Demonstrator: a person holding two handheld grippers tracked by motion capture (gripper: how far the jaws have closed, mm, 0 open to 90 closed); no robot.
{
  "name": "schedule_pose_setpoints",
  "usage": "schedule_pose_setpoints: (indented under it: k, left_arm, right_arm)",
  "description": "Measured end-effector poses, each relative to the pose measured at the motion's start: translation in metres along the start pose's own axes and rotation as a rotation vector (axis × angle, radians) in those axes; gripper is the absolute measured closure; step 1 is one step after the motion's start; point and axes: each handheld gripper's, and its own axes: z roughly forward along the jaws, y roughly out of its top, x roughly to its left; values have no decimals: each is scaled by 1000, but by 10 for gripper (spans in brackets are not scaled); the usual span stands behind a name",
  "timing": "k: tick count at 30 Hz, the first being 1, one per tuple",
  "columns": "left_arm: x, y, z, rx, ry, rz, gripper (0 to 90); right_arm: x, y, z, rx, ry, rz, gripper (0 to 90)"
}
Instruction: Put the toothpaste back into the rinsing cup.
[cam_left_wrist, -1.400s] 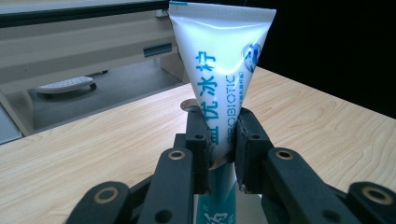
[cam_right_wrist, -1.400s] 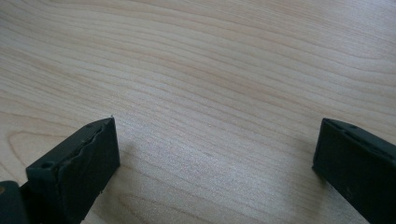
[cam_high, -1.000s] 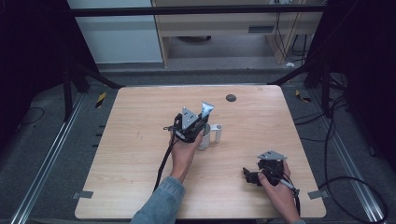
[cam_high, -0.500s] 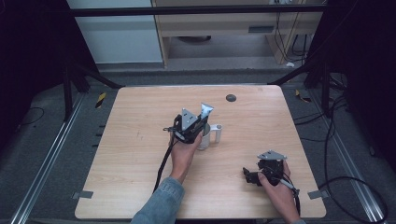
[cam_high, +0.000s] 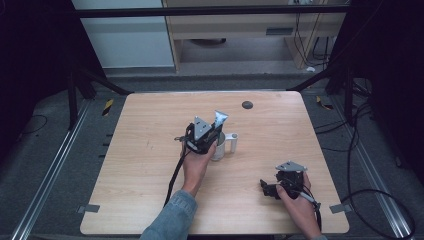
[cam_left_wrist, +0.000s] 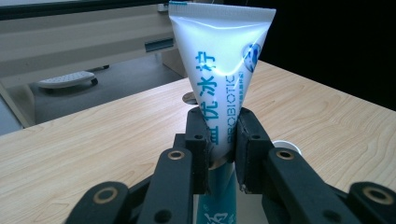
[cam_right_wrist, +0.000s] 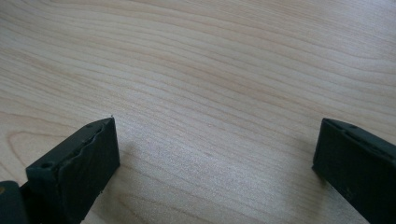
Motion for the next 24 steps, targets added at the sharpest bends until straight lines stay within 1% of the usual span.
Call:
schedule_pose_setpoints:
  k: [2, 13, 16, 22, 24]
  left_arm:
    - [0, 1, 1, 2, -2, -5, 769]
    - [-1, 6, 7, 41, -14, 0, 761]
    - [-1, 7, 8, 48, -10, 6, 761]
    - [1, 6, 10, 63, -21, -16, 734]
    - [1, 6, 10, 64, -22, -14, 734]
  right_arm:
    - [0, 0, 0, 0, 0, 0, 5]
    - [0, 0, 0, 0, 0, 0, 6]
    - [0, 0, 0, 0, 0, 0, 6]
    - [0, 0, 0, 0, 0, 0, 6]
    - [0, 0, 0, 0, 0, 0, 6]
